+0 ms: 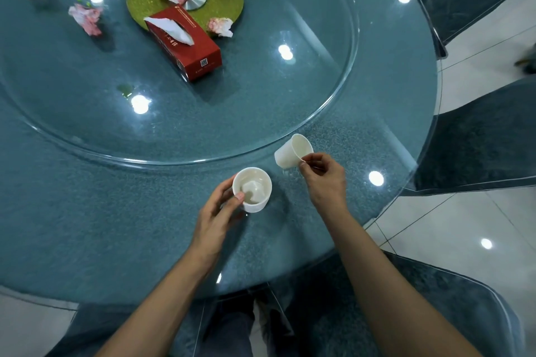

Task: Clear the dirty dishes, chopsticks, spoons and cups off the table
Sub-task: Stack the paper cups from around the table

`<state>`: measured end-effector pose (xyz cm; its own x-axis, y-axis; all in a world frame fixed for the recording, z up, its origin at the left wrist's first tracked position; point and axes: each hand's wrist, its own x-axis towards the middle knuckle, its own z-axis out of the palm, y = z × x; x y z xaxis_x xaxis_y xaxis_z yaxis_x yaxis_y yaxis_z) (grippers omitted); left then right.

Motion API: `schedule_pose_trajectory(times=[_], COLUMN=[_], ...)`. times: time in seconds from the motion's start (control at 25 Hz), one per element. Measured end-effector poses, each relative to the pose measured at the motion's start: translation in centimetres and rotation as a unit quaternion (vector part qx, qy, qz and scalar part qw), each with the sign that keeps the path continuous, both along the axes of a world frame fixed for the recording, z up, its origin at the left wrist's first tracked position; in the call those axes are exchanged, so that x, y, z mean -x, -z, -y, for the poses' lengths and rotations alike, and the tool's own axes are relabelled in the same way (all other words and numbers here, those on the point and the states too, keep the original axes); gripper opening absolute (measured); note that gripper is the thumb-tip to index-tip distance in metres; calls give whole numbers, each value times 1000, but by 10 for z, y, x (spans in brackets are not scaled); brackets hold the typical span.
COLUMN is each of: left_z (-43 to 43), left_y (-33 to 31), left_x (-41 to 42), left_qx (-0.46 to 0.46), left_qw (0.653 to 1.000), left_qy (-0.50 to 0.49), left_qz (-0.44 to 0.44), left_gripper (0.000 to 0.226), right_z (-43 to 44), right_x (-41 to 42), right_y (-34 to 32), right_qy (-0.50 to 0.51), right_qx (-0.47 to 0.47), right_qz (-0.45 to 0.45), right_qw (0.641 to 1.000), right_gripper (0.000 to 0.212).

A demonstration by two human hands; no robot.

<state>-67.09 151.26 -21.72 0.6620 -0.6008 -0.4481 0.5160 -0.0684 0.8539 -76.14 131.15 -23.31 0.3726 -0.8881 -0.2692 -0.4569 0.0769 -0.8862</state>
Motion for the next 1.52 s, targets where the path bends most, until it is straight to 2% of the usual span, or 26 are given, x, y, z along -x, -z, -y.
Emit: schedule_pose_trajectory(times=[0.2, 0.32, 0.4, 0.64, 0.84, 0.92, 1.04, 1.2, 1.32, 1.52], left_z=[1, 3, 4, 4, 2, 1, -3, -7, -8, -9], left_y=[2, -1, -2, -3, -6, -9, -10, -13, -16, -19], left_x=[-3, -4, -3, -2, -2, -2, -4, -6, -7, -6], left_qx=[-1, -12, -22, -30, -30, -28, -25, -26, -21, -18], left_qw=[1000, 1000, 999, 998, 998, 999, 999, 999, 999, 999], left_qy=[-4, -8, -14, -32, -17, -10, 2, 24, 39, 51], left_qz=[-20, -24, -30, -51, -45, -40, -40, -12, -3, 5], left_gripper=[26, 22, 27, 32, 28, 36, 48, 38, 41, 33], right_z=[-29, -37, -41, -56, -65, -67, -70, -70, -68, -69], right_x=[13, 13, 16, 24, 22, 22, 23, 22, 22, 24], right_y=[-51, -74, -83, -88, -90, -88, -86, -84, -83, -82], right_qy=[-51, -93, -119, -220, -265, -281, -270, -265, -267, -263], right_qx=[2, 33, 55, 151, 191, 206, 207, 231, 240, 264], right_qz=[135, 165, 170, 108, 72, 54, 53, 42, 26, 16], right_qw=[990, 981, 977, 958, 942, 936, 939, 935, 933, 928], right_gripper=[12, 14, 14, 21, 20, 20, 20, 16, 16, 17])
